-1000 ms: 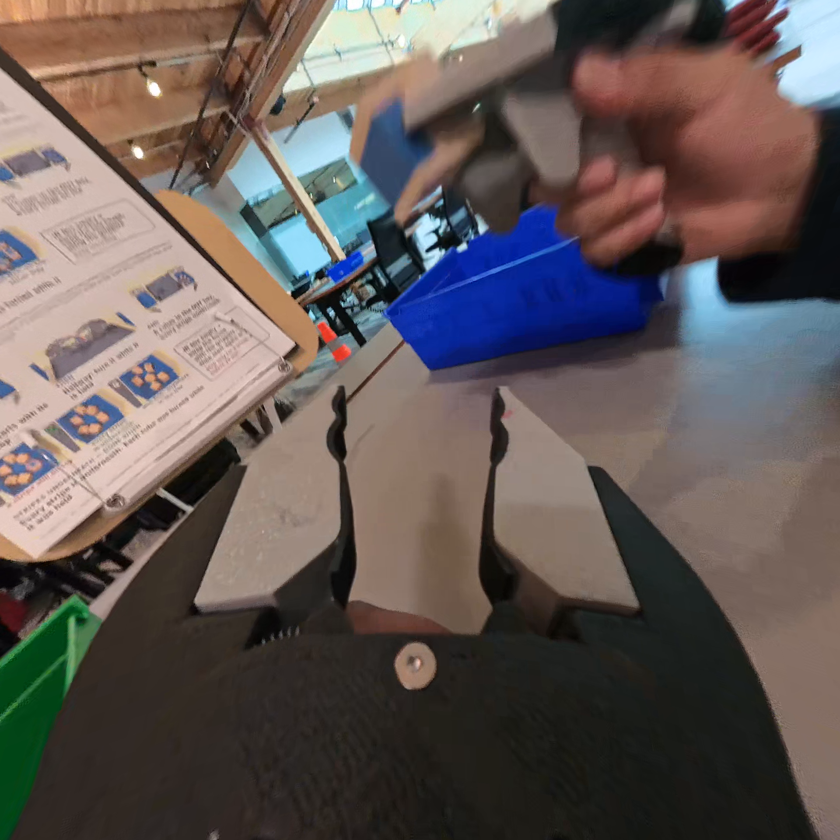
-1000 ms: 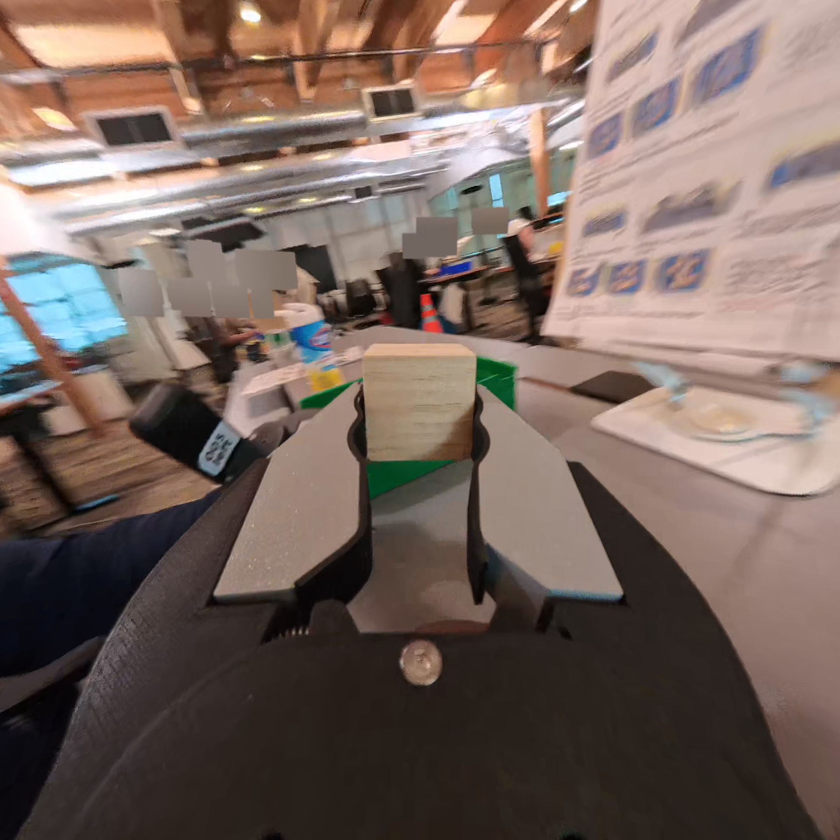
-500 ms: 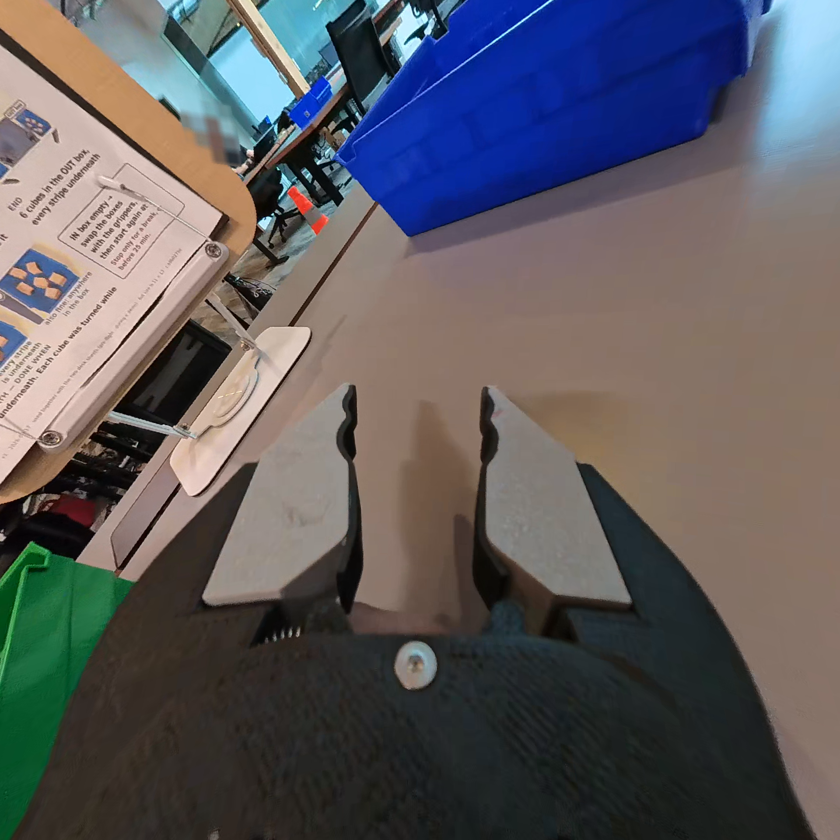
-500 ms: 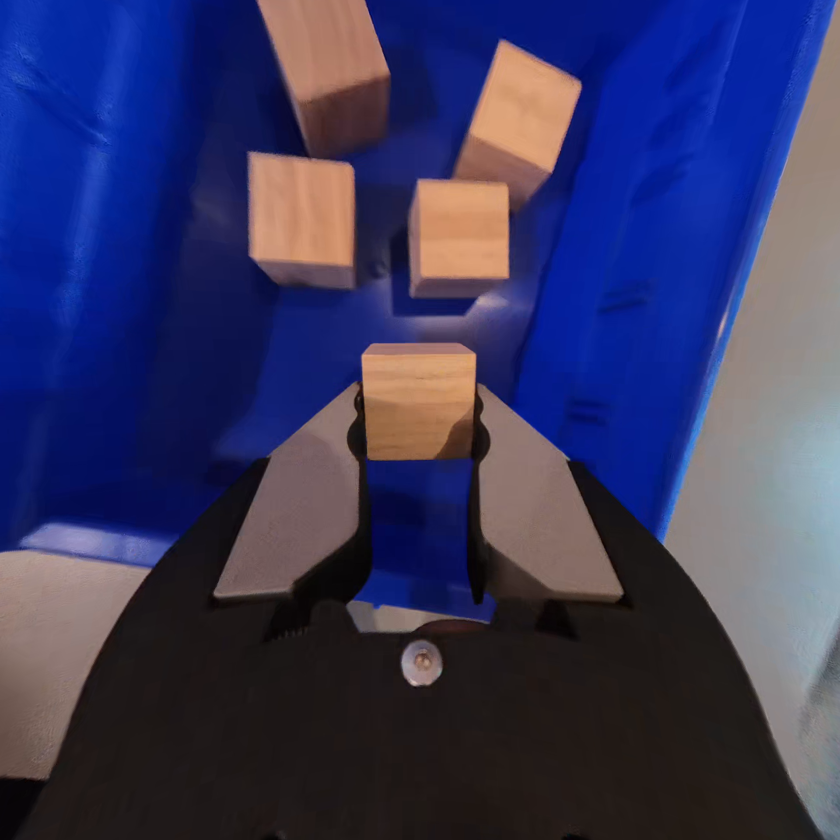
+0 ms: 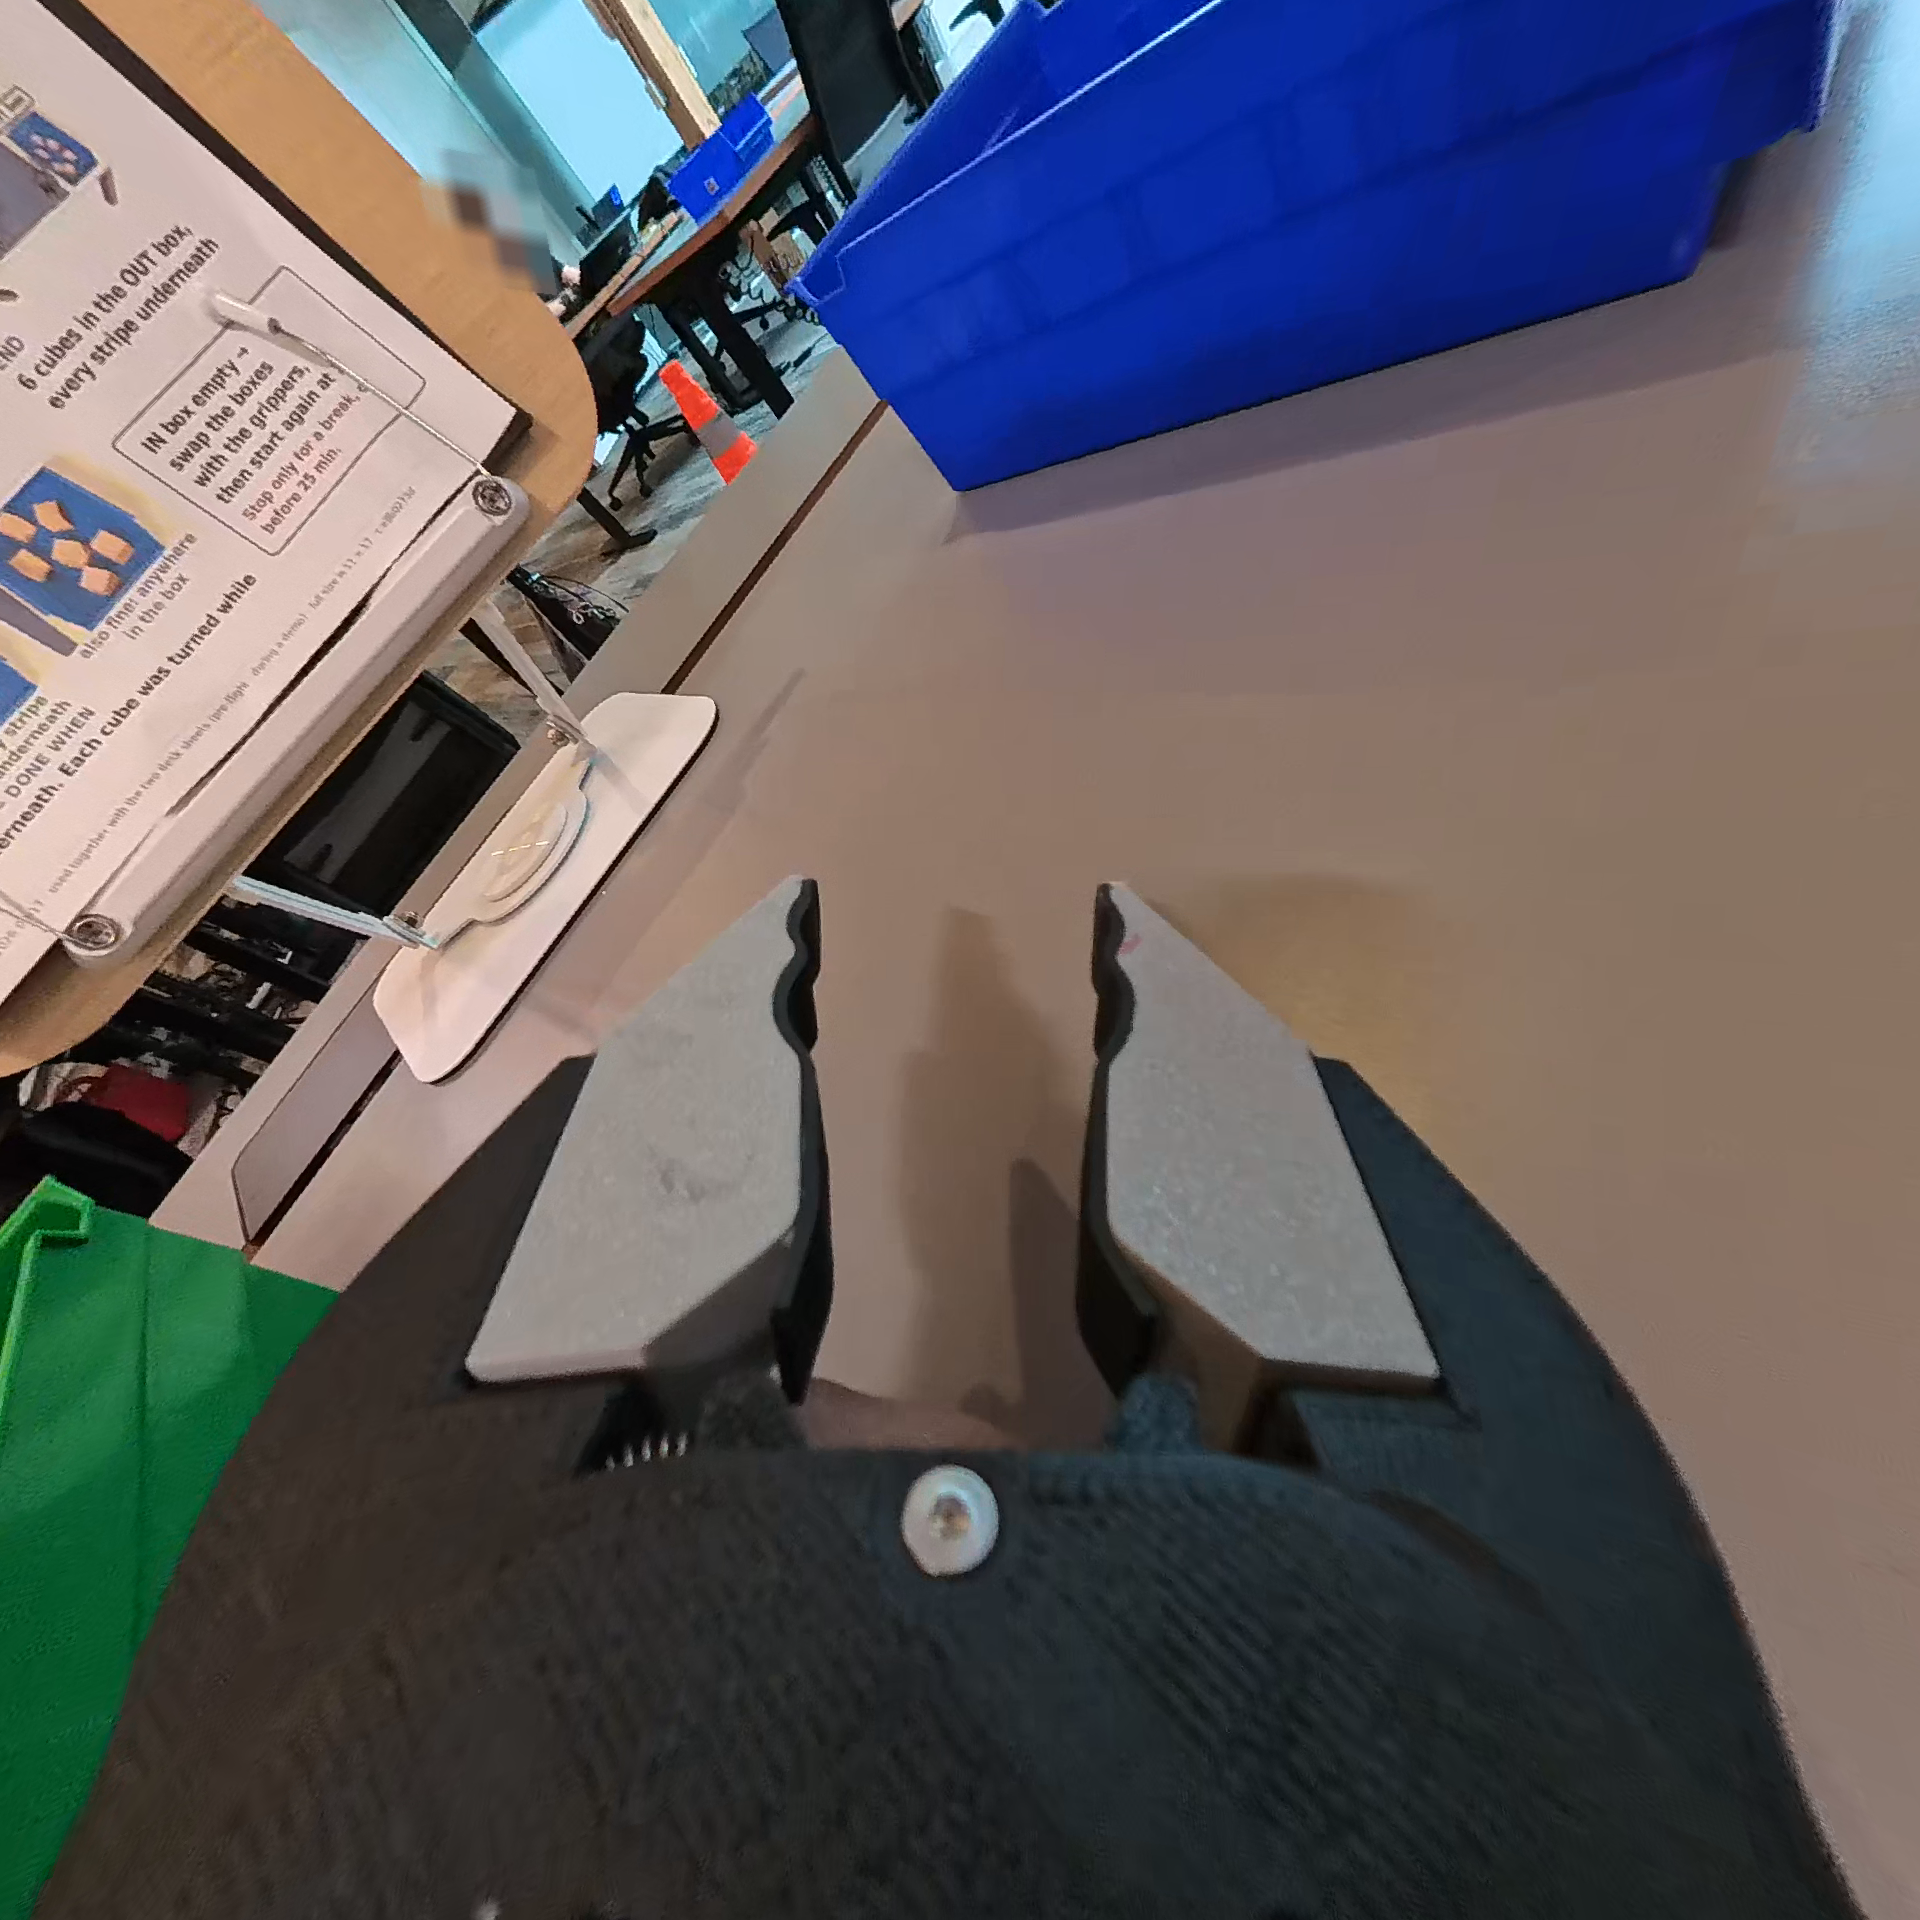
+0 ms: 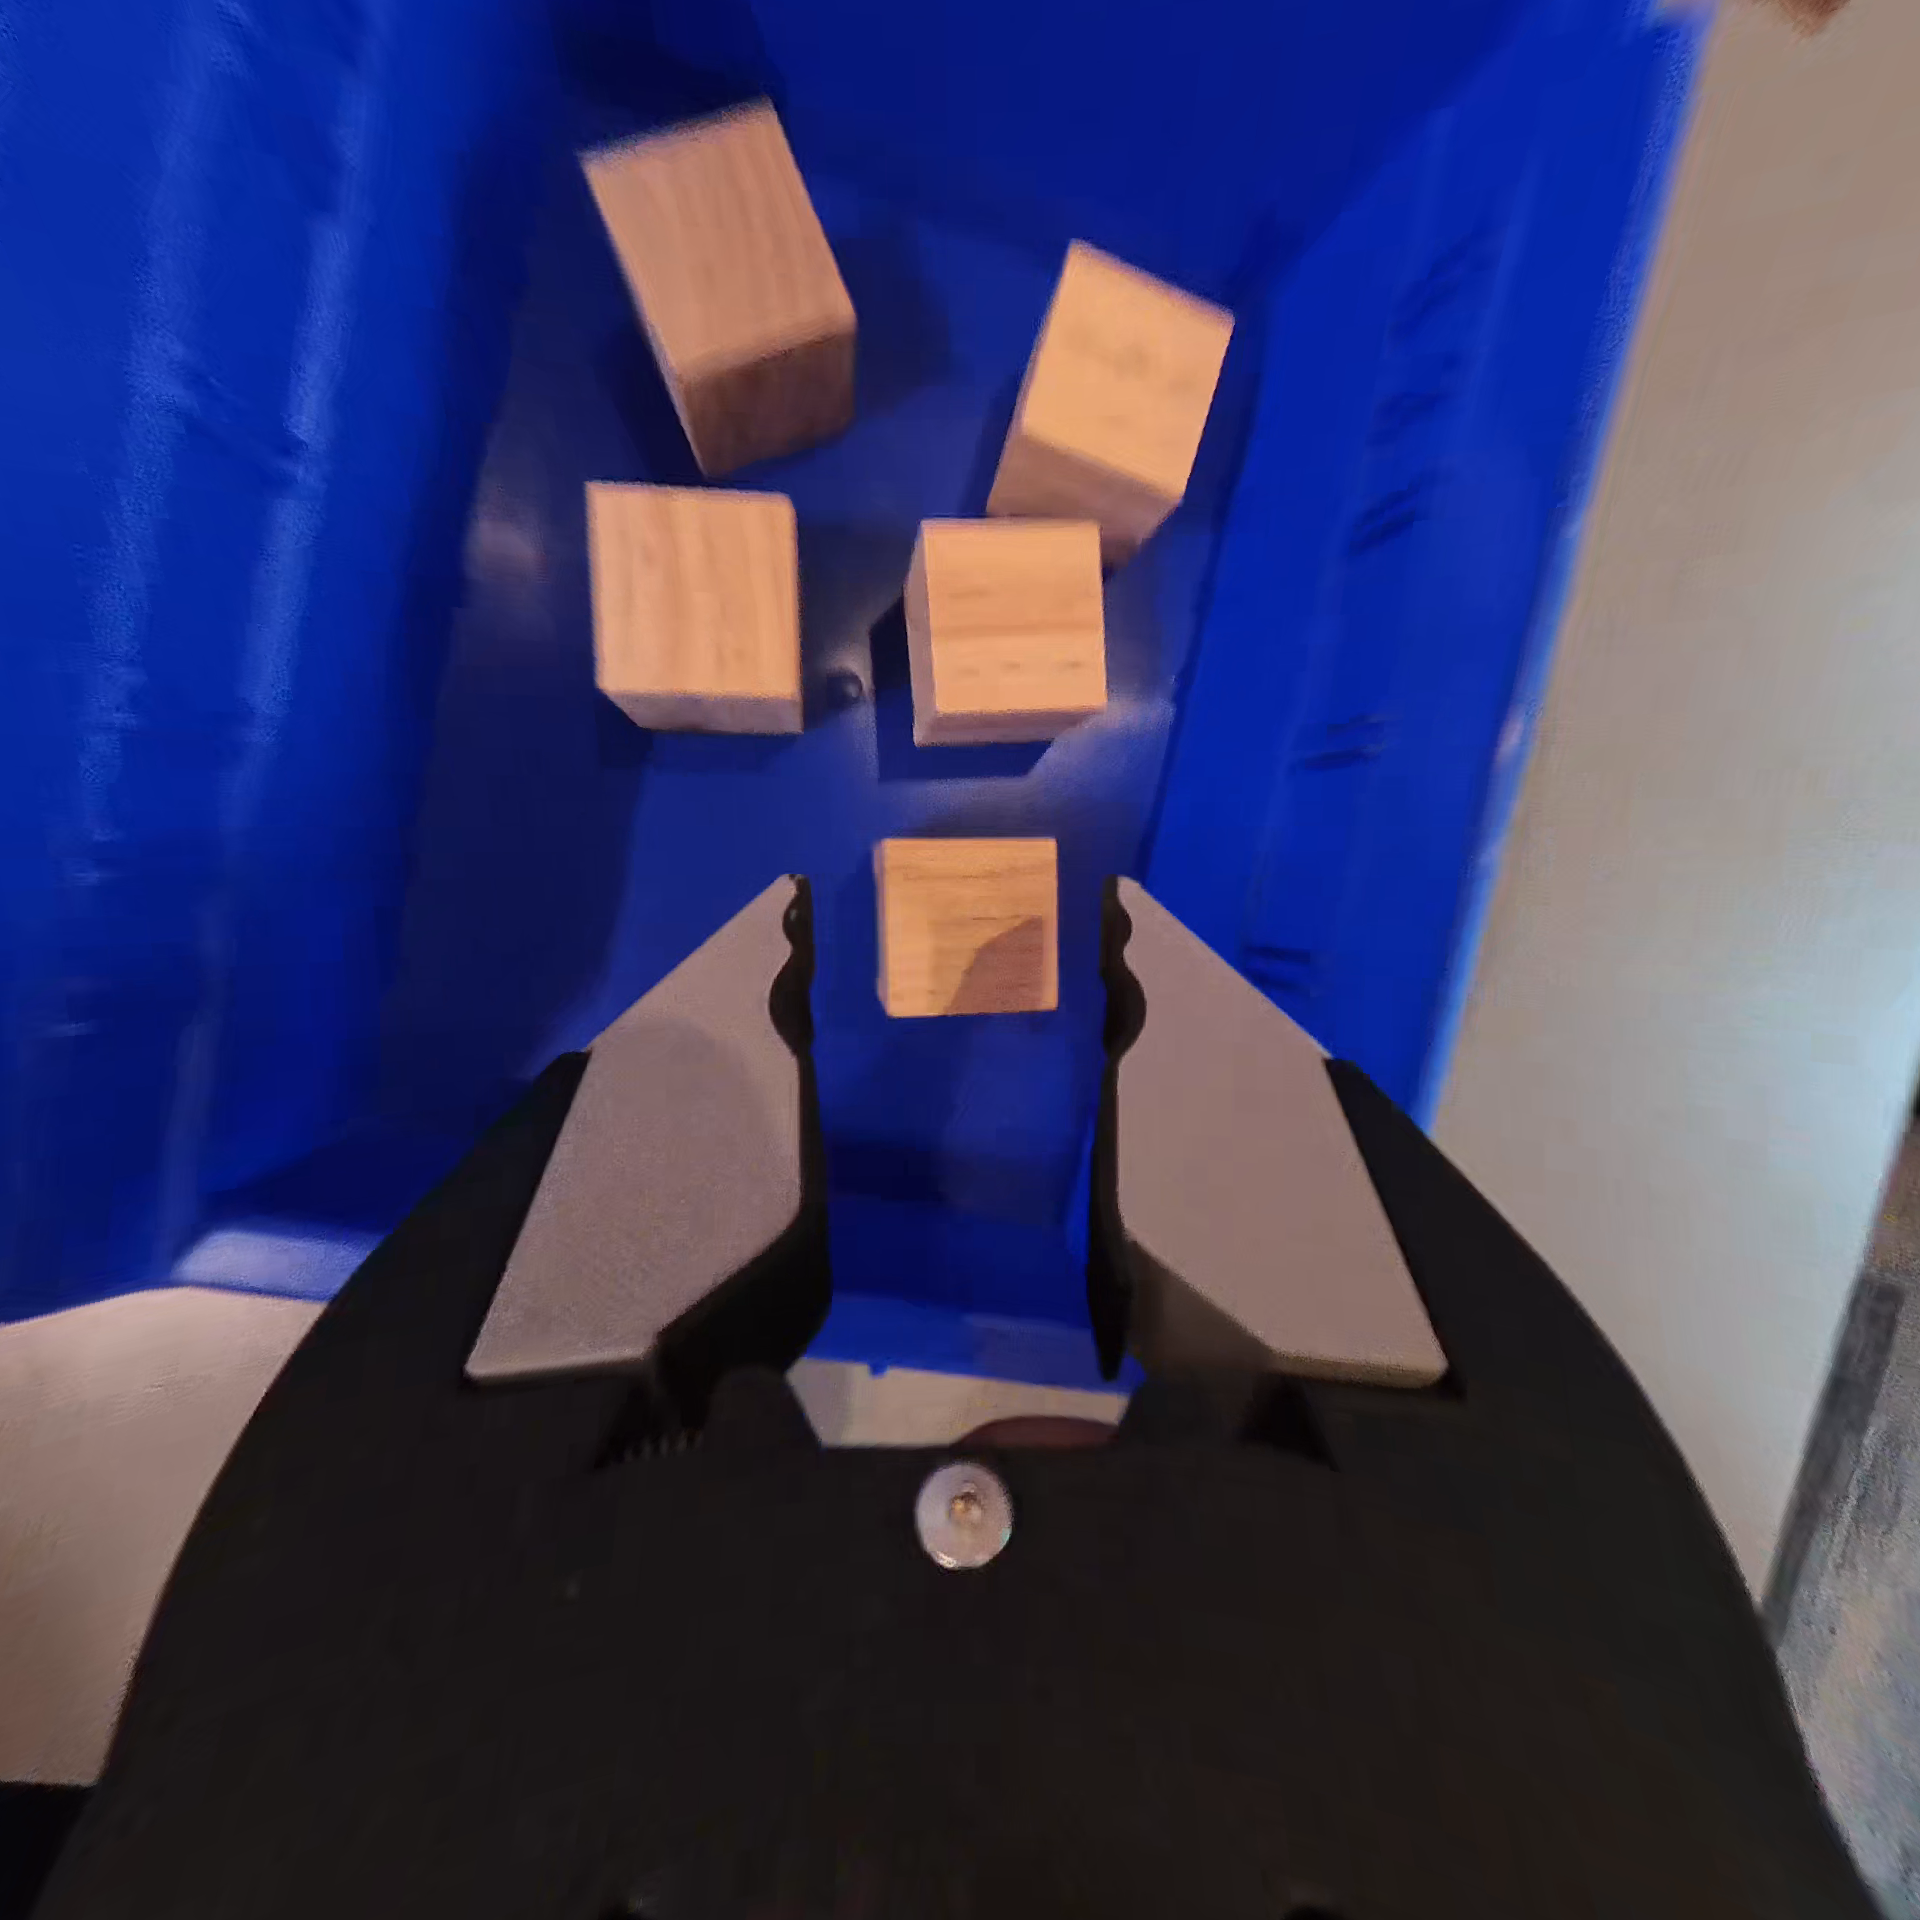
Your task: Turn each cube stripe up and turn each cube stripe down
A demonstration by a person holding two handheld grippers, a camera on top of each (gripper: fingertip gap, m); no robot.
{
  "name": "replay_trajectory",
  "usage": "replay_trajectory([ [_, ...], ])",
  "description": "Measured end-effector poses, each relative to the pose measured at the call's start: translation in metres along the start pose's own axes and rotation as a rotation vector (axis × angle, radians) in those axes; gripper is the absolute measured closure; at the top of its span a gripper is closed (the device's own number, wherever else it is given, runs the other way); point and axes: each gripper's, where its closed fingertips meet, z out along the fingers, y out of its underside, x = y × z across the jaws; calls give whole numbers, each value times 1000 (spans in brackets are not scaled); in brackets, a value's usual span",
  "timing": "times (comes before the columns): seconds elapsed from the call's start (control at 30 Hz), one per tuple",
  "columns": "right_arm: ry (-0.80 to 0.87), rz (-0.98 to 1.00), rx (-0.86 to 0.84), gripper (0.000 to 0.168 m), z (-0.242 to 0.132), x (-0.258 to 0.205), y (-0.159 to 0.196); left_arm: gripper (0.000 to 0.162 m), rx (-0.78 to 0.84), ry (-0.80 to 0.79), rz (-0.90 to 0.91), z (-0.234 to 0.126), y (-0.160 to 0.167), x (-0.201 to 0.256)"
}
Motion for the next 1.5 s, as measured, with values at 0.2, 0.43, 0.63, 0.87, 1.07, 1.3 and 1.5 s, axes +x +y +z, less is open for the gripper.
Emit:
replay_trajectory([
  [0.2,-280,-135,553,121,-107,-131,-86,112,-11,4,6,2,0,2],
  [0.43,-423,-307,670,123,-43,-271,-115,113,-8,-16,22,1,1,0],
  [0.63,-399,-368,588,128,31,-296,-101,114,-20,-31,18,1,4,-3],
  [0.87,-447,-306,584,128,31,-290,-97,116,-36,-30,19,3,6,-3],
  [1.07,-456,-286,579,126,31,-289,-96,116,-59,-49,81,4,9,1],
  [1.3,-414,-319,589,127,30,-290,-95,118,-22,-82,52,-2,3,-3],
  [1.5,-419,-323,602,127,26,-292,-94,114,156,-101,-115,-70,-61,-15],
])
